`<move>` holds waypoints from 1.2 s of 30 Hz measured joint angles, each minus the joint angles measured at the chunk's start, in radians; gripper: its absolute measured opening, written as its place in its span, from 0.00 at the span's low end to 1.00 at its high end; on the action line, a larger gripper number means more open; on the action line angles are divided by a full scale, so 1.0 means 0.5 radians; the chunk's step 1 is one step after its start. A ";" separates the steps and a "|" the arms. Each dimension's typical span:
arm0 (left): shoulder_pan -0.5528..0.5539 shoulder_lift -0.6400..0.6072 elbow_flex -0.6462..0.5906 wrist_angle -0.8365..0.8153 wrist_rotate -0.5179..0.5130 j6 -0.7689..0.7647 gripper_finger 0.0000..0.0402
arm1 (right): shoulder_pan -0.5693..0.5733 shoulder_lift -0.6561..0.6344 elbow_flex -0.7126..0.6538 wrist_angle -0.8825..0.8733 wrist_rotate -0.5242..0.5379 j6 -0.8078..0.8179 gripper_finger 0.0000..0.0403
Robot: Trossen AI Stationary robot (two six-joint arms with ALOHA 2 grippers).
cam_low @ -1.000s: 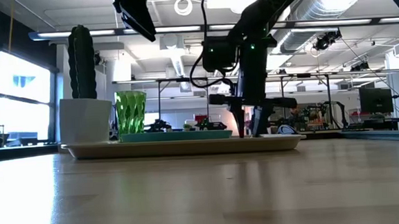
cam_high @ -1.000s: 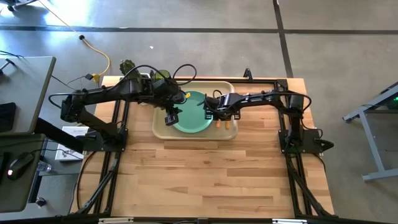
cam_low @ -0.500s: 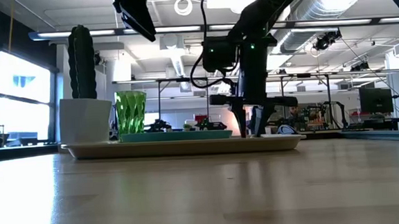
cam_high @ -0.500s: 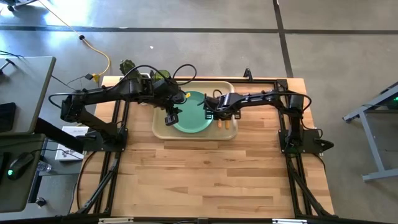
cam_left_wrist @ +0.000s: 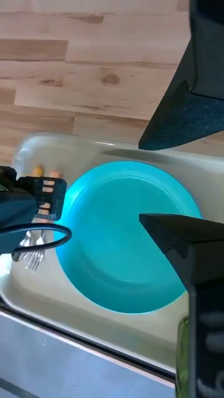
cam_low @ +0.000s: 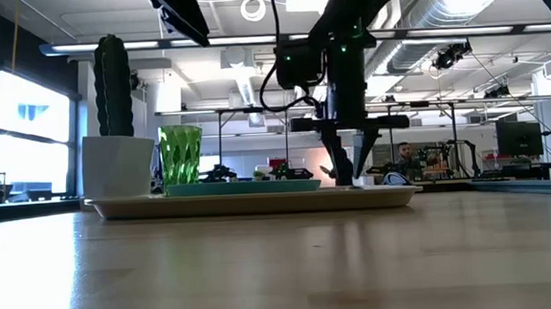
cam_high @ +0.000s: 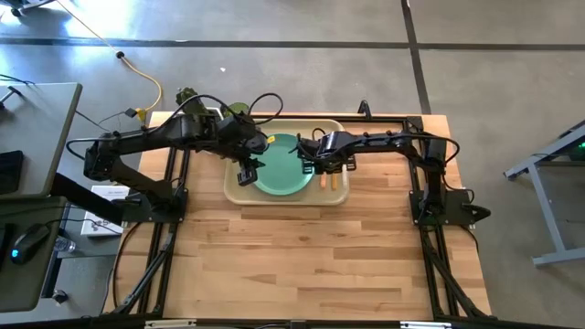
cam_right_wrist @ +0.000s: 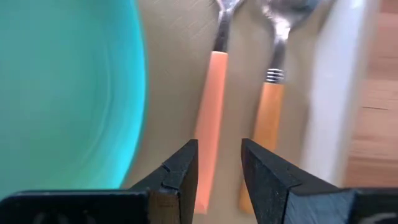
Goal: Pick and place plate/cup/fork/spoon on tray
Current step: Return to Home Position
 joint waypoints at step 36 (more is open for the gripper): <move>-0.328 -1.888 -1.654 1.036 -0.200 -0.591 0.41 | 0.341 -0.003 1.553 -0.603 0.543 -0.617 0.28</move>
